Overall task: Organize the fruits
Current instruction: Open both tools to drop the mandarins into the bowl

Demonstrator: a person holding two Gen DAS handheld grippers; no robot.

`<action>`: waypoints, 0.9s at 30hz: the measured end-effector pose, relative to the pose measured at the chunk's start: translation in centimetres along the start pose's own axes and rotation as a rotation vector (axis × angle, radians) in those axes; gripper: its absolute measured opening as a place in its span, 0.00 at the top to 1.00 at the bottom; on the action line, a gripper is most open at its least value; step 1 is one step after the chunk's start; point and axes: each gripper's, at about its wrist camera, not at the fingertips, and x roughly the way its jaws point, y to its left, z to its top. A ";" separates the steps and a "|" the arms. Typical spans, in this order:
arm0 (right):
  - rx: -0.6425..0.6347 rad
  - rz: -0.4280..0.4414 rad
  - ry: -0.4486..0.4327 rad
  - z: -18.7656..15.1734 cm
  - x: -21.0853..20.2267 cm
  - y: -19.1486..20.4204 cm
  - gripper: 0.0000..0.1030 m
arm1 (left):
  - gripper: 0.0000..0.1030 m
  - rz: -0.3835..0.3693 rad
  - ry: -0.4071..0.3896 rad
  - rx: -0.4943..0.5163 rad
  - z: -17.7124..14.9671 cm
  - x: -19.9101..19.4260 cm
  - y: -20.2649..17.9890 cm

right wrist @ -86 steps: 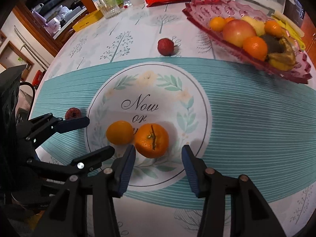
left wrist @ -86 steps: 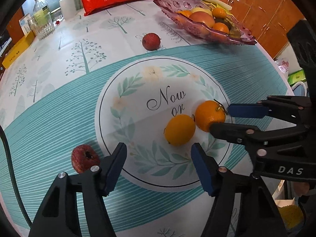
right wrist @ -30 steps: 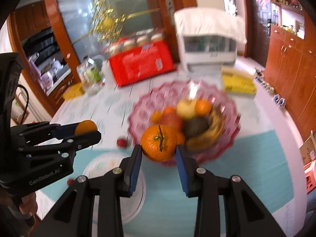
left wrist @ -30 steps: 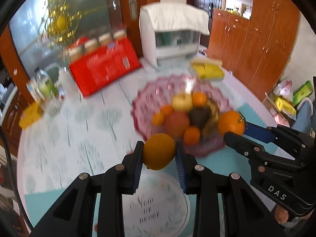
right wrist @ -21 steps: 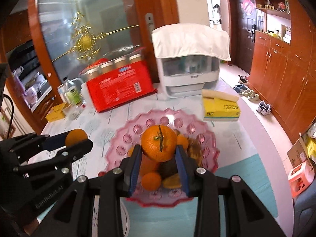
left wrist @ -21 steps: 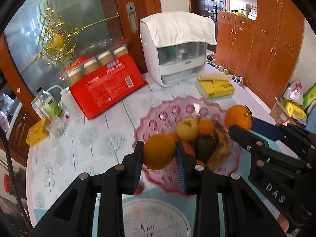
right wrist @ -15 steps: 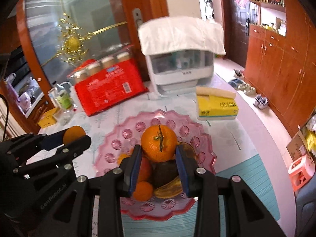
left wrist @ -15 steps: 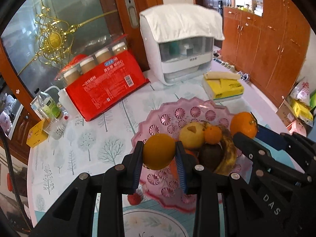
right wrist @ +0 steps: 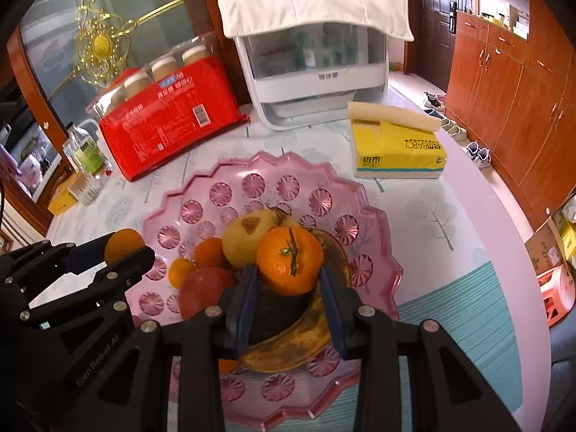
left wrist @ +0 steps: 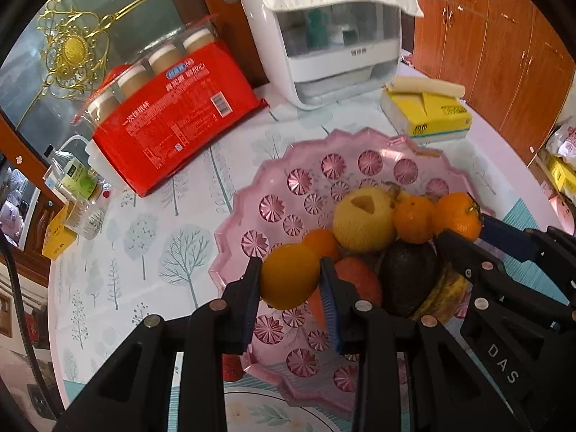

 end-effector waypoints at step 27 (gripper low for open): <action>-0.028 -0.030 -0.017 -1.1 -0.8 0.2 0.53 | 0.22 0.076 -0.009 -0.034 -1.1 -1.1 2.1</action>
